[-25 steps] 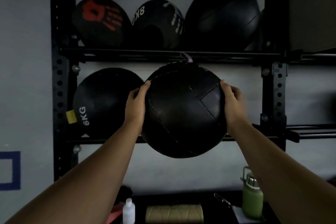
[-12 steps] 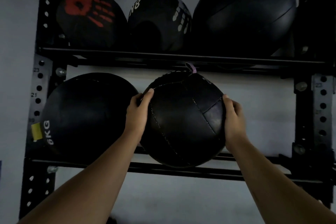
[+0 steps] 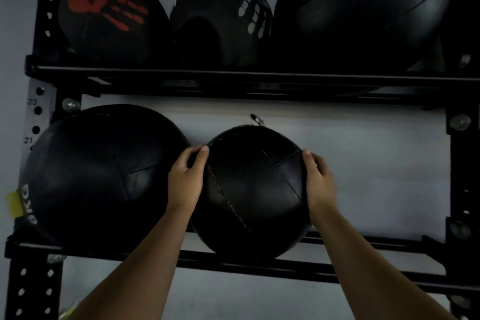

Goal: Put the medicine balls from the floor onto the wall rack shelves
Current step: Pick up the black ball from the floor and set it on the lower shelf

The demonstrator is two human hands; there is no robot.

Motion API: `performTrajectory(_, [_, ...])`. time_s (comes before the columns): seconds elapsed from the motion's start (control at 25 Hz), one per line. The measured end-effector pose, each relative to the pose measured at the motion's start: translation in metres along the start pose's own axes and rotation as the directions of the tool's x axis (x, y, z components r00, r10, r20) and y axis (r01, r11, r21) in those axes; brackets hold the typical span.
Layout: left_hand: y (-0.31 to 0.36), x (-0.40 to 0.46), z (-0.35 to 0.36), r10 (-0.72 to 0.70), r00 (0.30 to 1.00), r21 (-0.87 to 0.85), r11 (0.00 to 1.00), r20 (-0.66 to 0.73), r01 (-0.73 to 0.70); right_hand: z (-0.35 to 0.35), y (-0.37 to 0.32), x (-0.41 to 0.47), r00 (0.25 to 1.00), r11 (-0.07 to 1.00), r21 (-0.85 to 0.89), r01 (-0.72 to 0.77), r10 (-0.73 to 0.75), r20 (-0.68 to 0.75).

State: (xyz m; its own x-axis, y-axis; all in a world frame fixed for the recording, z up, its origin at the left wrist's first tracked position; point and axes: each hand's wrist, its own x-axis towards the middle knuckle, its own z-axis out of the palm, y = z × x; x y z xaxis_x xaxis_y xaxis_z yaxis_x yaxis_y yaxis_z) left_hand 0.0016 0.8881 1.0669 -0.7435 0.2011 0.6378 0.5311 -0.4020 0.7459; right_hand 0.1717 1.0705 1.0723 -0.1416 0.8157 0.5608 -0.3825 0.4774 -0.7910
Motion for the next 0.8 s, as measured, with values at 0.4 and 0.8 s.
performTrajectory(0.4, [-0.009,0.02,0.013,0.017,0.999,0.001,1.0,0.034,-0.017,0.005,0.01,0.02,0.998,0.995,-0.095,0.02,-0.014,0.058])
performTrajectory(0.8, [0.053,0.018,-0.01,-0.008,0.964,0.284,0.956,0.265,-0.07,-0.029,-0.061,-0.007,0.986,0.91,-0.392,0.137,-0.086,0.144])
